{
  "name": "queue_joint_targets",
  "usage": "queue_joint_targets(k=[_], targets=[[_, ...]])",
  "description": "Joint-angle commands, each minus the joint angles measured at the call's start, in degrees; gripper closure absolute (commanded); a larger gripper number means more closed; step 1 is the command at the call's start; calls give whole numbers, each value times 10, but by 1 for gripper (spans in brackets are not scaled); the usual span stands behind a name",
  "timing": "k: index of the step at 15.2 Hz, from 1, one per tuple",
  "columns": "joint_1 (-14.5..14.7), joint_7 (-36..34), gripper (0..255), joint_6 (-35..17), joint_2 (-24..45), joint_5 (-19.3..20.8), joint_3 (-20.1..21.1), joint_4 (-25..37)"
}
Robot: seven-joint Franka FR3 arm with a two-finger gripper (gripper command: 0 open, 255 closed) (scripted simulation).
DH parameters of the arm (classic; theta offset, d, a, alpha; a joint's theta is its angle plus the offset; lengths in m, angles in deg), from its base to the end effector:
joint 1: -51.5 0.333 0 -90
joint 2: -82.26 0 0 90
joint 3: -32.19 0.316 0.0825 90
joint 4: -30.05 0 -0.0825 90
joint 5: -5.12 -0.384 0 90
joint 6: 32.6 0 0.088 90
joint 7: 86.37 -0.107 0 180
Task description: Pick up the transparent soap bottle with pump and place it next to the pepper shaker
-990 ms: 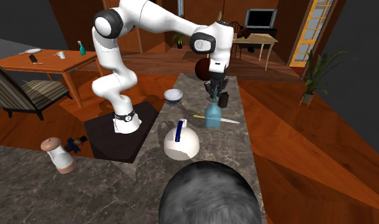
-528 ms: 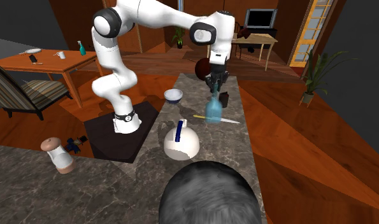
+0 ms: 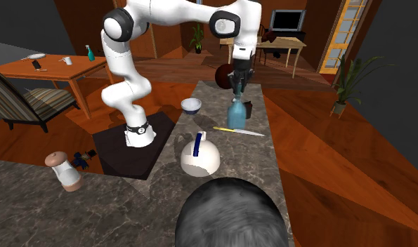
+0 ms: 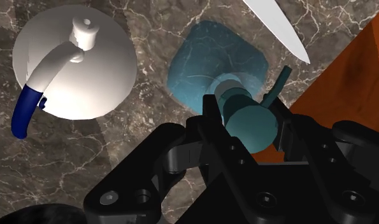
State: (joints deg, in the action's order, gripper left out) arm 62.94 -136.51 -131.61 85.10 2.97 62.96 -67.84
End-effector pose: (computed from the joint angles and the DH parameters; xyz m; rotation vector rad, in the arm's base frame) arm 0.4267 0.3839 0.5486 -3.1055 0.2255 0.0950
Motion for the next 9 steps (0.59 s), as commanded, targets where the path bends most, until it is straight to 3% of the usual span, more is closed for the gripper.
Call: queue_joint_targets(k=[1,9], targets=[[-1,1,255,17,-1,-1,0,16],[2,-6,255,81,10,5,1,89]])
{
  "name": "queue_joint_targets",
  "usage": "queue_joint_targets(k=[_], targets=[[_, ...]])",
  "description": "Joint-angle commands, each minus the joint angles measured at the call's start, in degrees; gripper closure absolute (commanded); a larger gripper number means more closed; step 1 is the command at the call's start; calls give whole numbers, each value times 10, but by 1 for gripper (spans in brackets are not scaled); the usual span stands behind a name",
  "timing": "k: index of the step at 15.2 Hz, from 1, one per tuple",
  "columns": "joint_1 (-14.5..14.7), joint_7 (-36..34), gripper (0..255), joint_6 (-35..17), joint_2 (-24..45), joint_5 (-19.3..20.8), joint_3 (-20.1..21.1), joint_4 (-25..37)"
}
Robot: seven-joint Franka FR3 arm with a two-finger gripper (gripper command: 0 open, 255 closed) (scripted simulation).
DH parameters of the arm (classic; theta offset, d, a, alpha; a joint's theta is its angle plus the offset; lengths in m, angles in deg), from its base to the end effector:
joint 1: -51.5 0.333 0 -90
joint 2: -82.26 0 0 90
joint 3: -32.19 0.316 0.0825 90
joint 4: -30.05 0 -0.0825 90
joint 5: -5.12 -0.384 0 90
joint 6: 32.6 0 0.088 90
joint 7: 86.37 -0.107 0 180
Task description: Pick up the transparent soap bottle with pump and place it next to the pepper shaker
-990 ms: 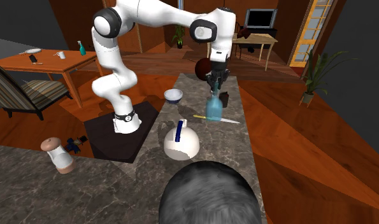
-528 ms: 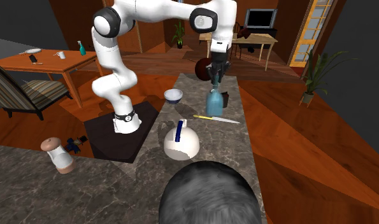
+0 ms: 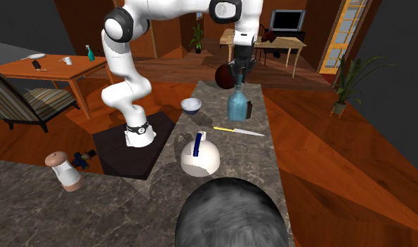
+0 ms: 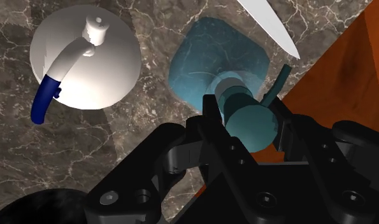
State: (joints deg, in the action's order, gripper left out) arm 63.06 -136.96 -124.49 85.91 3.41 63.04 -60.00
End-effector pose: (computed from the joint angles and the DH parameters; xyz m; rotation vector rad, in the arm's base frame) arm 0.4273 0.3822 0.5961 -3.1054 0.2249 0.0948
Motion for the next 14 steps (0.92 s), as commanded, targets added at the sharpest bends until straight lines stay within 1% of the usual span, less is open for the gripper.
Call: queue_joint_targets(k=[1,8,14], targets=[[1,-3,255,18,4,2,1,21],[8,-13,255,78,25,13,5,100],[19,-25,255,135,53,28,9,182]])
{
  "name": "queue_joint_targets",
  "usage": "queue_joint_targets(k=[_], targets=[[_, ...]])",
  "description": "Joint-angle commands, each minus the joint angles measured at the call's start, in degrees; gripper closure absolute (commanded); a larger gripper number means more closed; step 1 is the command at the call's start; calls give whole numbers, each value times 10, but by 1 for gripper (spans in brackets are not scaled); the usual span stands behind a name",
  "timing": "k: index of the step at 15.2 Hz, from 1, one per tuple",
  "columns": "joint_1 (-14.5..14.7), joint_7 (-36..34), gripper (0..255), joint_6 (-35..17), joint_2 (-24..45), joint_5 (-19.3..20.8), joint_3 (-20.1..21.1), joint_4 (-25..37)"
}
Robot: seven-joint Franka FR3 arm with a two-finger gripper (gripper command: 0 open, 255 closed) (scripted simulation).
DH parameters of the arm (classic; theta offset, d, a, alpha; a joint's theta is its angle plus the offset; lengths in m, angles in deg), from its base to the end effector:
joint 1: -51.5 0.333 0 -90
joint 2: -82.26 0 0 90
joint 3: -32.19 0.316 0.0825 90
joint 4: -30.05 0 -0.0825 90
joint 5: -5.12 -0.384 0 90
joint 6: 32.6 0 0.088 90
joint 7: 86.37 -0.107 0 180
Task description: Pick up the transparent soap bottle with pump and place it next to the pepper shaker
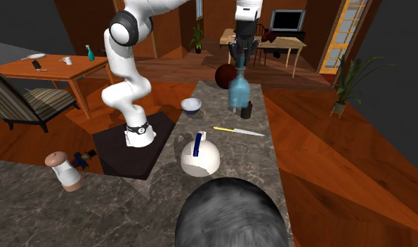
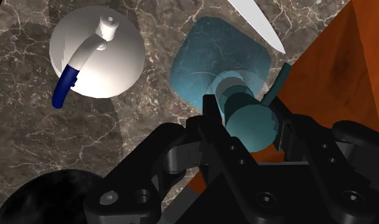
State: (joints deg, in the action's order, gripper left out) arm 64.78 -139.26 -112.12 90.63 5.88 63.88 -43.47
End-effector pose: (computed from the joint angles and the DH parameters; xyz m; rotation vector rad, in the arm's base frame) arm 0.4263 0.3831 0.6702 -3.1052 0.2248 0.0948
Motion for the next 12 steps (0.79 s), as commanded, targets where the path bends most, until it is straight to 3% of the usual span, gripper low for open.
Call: queue_joint_targets(k=[1,8,12], targets=[[5,-4,255,22,12,6,2,32],[32,-21,255,96,61,35,8,150],[-42,48,255,61,-57,-30,-16,9]])
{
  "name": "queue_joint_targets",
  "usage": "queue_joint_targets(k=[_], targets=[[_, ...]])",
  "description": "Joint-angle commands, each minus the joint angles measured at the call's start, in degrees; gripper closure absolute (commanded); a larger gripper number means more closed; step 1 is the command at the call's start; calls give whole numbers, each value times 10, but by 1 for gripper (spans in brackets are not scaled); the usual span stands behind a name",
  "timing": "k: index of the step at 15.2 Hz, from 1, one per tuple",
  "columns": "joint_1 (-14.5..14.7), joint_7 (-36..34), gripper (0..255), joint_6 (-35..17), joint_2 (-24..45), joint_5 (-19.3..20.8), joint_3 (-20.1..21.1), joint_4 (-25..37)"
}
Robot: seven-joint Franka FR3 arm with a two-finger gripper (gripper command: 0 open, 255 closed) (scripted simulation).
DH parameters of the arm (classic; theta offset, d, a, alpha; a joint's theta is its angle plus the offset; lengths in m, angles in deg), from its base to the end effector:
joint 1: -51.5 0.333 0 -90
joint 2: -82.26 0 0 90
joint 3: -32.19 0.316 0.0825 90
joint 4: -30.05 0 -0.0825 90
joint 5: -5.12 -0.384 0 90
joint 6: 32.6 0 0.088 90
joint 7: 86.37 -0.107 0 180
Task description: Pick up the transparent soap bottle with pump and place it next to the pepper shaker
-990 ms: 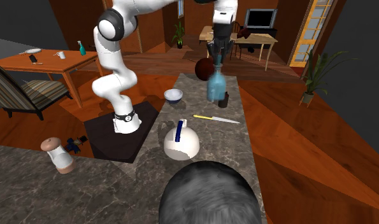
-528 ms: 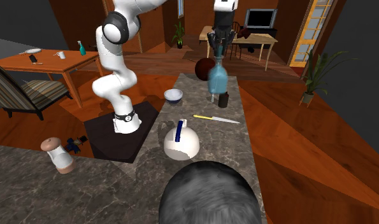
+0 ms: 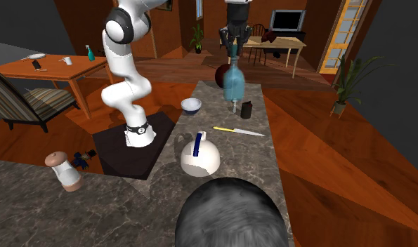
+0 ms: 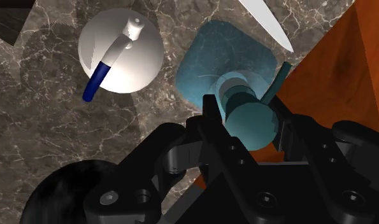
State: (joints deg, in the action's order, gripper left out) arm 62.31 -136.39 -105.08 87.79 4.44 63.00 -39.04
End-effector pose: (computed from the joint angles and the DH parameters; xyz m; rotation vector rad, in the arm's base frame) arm 0.4158 0.3445 0.7177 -3.1067 0.2251 0.0936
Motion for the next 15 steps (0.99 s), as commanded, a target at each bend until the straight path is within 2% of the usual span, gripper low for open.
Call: queue_joint_targets(k=[1,7,15], targets=[[-29,37,255,-14,-54,-29,-17,-63],[-73,142,255,-21,-180,-74,-82,-191],[-99,266,255,-7,-294,-75,-175,-301]])
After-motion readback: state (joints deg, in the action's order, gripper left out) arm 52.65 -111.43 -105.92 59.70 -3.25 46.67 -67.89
